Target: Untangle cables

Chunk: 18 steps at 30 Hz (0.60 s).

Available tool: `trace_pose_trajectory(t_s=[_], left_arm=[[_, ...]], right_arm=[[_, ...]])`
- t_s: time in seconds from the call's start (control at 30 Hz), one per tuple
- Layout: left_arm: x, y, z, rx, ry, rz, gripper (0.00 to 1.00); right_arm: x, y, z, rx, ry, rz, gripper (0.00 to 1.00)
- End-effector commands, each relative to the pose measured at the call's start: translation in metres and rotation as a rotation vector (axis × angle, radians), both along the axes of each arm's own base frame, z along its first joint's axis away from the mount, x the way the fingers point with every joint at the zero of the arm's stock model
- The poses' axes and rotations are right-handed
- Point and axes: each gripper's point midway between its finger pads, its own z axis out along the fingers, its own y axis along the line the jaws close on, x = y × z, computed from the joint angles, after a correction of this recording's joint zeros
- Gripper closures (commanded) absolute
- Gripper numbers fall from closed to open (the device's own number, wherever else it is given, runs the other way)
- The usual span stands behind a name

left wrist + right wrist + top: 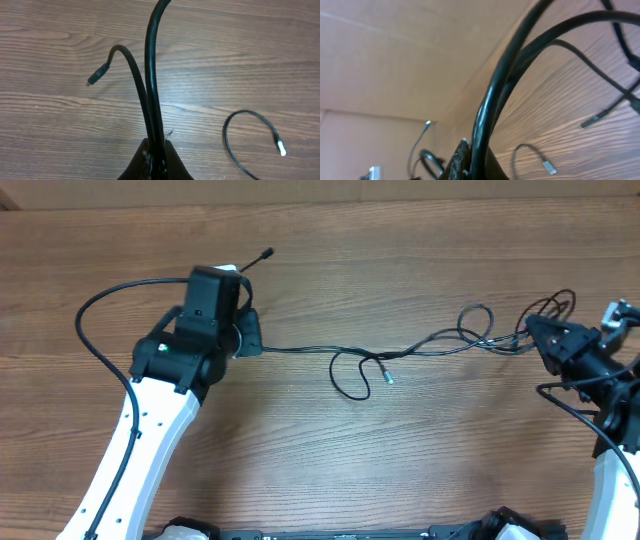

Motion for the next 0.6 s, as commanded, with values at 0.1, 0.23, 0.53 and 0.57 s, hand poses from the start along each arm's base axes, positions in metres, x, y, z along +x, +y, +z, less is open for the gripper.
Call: trace_pose_trajectory(t_s=[0.1,0.23,0.53,0.57], left_arm=[[0.006,0.027,0.004,0.033,-0.013,0.058,0.96],[0.009,0.032,0.006,0.031,-0.023,0.076,0.96],[0.012,0.051,0.007,0.030,-0.028,0.133,0.96],[0.012,0.051,0.007,0.025,-0.028,0.137,0.96]], right_arm=[[-0.007,-0.025,0.001,-0.228,-0.070,-0.004,0.96],[-0.009,-0.035,-0.011,-0.302,-0.026,-0.038,0.95],[-0.029,-0.081,-0.053,-0.436,0.243,-0.262,0.74],[-0.032,-0.083,-0.055,-0.443,0.261,-0.274,0.73]])
